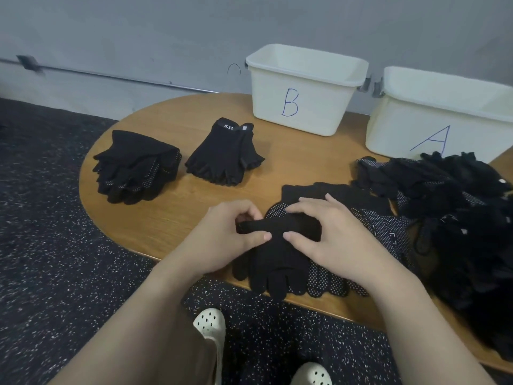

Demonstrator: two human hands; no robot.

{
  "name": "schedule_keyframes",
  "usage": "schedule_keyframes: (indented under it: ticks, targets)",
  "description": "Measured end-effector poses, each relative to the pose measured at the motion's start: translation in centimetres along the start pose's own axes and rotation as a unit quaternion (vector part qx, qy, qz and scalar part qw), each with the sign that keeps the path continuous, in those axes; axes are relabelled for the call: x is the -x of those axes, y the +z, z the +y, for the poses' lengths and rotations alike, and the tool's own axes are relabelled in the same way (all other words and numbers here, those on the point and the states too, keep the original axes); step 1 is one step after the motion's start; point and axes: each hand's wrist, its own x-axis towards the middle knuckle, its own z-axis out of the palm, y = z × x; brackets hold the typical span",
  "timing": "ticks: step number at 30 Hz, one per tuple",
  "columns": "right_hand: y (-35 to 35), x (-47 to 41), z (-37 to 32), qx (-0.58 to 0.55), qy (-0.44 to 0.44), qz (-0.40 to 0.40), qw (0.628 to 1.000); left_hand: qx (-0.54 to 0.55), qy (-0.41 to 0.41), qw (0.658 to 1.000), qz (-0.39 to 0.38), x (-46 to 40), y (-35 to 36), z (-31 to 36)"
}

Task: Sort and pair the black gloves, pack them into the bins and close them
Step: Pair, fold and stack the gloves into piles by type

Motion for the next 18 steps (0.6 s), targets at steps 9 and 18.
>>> schedule_keyframes:
  ticks: [9, 18]
  targets:
    - [-4.6, -0.7, -0.4, -0.207, 0.014, -0.073, 0.976, 0.235, 0.058, 0.969, 0.041, 1.3, -0.2, 1.0]
    - [-2.2, -3.4, -4.0, -0.303, -0.014, -0.052, 0.952, 0.379, 0.077, 0.909, 0.153, 2.4, -2.9, 0.8]
